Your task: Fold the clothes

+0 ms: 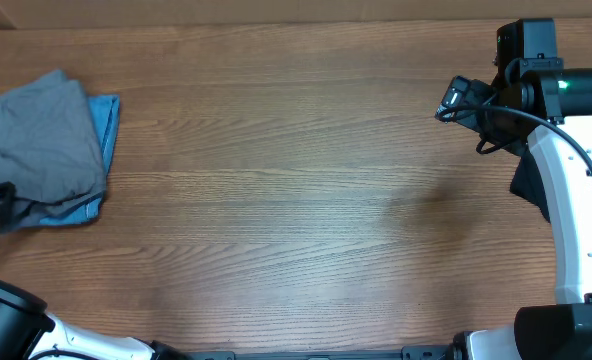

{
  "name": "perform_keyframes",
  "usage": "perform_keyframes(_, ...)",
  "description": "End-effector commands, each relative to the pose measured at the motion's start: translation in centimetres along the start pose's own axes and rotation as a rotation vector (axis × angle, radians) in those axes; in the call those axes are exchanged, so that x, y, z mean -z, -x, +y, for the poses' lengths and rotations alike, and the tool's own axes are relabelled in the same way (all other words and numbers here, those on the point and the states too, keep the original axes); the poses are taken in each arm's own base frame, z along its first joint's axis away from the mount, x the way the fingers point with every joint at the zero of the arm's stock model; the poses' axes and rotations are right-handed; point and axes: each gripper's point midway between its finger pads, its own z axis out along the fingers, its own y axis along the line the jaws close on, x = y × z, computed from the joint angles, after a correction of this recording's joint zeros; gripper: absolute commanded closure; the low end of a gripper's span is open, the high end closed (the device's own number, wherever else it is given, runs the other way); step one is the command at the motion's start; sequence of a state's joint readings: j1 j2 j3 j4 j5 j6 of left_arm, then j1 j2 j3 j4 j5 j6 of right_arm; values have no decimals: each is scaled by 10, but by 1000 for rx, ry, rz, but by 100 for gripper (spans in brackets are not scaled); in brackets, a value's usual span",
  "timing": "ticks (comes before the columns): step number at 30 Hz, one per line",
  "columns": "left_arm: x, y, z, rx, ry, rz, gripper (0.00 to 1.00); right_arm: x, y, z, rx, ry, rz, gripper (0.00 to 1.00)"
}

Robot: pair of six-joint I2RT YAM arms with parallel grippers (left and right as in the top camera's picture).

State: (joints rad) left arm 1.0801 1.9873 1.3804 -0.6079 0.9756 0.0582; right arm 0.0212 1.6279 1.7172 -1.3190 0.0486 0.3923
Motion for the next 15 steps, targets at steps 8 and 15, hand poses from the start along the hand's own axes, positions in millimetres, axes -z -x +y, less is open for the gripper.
perform_keyframes(8, -7, -56, 93, 341, 387, 23, 96, -1, 1, 0, -6, 2, -1, 0)
perform_keyframes(15, -3, -39, 48, 374, 207, 3, 96, -1, 1, 0, -6, 2, -1, 0)
